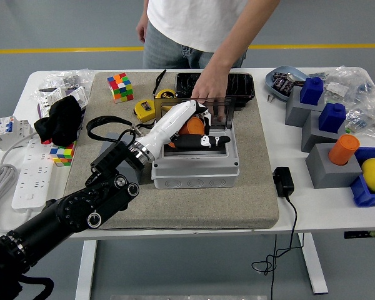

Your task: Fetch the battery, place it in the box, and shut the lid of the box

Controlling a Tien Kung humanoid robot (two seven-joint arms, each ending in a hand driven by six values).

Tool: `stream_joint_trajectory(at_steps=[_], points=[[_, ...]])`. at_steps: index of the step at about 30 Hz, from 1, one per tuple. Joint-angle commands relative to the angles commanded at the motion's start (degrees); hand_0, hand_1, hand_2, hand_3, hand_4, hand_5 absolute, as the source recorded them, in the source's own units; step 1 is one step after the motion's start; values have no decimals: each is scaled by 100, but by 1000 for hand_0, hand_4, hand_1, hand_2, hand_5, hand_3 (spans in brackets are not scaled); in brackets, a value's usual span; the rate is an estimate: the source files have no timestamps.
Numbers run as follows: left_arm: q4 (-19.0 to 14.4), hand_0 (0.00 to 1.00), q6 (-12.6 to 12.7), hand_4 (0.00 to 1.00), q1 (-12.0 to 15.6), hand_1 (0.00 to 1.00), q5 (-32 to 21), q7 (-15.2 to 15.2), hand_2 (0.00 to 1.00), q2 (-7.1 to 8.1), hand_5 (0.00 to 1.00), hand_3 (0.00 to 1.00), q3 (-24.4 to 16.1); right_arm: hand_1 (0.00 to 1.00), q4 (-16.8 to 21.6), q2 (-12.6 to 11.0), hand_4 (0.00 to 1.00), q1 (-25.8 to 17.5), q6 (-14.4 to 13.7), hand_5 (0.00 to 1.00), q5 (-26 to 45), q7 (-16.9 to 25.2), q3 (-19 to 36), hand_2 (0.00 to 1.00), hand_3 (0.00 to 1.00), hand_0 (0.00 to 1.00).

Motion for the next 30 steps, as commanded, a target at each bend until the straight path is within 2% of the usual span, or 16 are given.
stream_joint_trajectory(at_steps=[19,20,25,26,30], points=[[19,50,-12,975,-32,2,-223,-90,14,0,667,5,191,854,0,-3,998,13,-8,998,55,14,-49,815,817,877],[19,122,-35,990,-29,33,-213,-88,86,0,684,69,184,854,0,-3,998,10,-6,998,54,12,-50,815,816,877],[25,122,-98,990,-10,33,-195,-134,86,0,684,69,165,854,0,-2,998,3,-9,998,77,15,-79,815,816,877],[26,168,-119,998,-6,168,-177,-133,184,0,695,181,162,854,0,-2,998,2,-10,998,83,16,-86,815,817,877],[36,168,-256,998,10,168,-93,-104,184,0,695,181,157,854,0,-4,998,-2,-14,998,115,19,-123,815,817,877]])
